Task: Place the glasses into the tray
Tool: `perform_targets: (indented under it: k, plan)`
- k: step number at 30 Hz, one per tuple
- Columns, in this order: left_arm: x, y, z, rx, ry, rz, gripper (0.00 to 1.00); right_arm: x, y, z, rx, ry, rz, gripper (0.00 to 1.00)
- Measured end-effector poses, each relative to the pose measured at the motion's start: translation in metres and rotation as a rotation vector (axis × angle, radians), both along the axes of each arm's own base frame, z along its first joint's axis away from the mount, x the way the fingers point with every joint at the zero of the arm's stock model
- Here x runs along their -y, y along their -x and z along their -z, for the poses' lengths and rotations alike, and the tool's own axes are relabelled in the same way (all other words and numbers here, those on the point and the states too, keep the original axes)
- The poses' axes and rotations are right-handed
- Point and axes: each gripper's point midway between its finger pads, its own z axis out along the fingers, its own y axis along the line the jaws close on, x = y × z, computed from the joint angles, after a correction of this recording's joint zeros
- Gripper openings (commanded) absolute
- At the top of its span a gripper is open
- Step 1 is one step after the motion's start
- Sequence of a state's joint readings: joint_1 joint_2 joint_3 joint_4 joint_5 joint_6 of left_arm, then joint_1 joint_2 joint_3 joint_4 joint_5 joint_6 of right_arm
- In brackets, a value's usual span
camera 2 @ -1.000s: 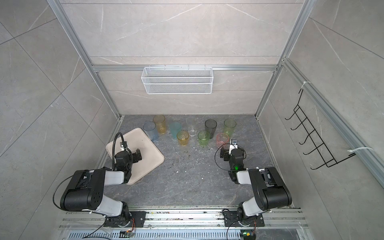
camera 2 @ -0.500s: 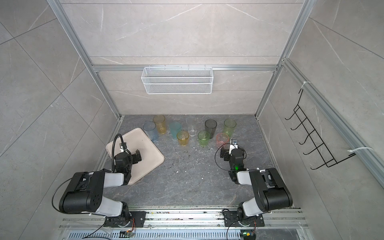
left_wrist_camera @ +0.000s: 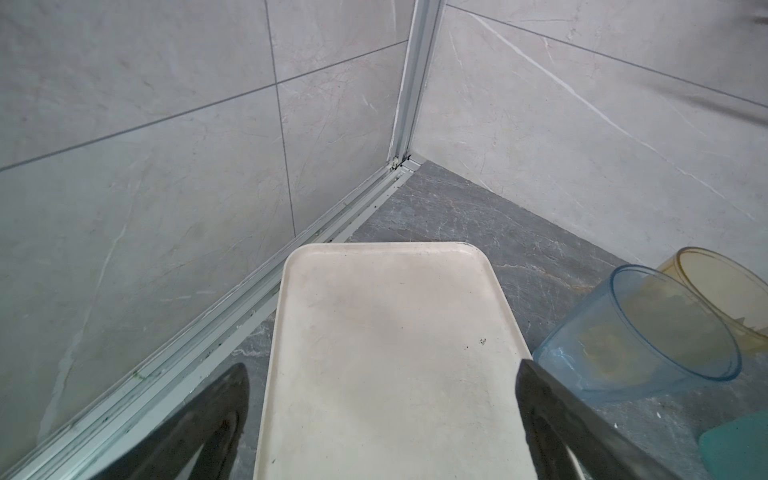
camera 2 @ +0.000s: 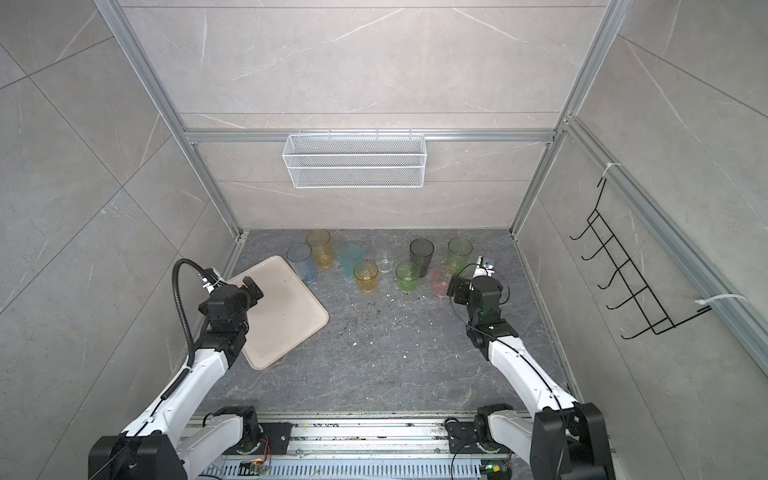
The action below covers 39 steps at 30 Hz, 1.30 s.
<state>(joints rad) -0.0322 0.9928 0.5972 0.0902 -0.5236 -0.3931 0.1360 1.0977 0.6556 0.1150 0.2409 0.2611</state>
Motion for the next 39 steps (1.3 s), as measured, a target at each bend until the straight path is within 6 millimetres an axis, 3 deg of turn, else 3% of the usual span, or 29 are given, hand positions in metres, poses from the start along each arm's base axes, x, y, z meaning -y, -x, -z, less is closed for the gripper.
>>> perform_targets:
  k: [5, 14, 20, 26, 30, 39]
  plan:
    - [0.013, 0.017, 0.025, -0.149, 0.111, 0.016, 1.00, -0.014, 0.012, -0.021, -0.067, -0.137, -0.032, 0.99]
    - [0.062, 0.047, 0.078, -0.412, 0.301, 0.153, 1.00, -0.065, 0.042, -0.001, -0.268, -0.346, -0.258, 0.98]
    - [0.104, 0.061, 0.120, -0.623, 0.329, 0.274, 1.00, -0.097, 0.062, -0.006, -0.306, -0.415, -0.397, 0.98]
    - [0.135, 0.073, 0.150, -0.771, 0.339, 0.365, 0.97, -0.118, 0.081, -0.013, -0.322, -0.424, -0.484, 0.98]
    - [0.148, 0.078, 0.161, -0.828, 0.360, 0.407, 0.92, -0.126, 0.090, -0.019, -0.314, -0.420, -0.518, 0.98]
    - [0.168, 0.086, 0.166, -0.868, 0.367, 0.475, 0.91, -0.138, 0.098, -0.020, -0.323, -0.422, -0.545, 0.97]
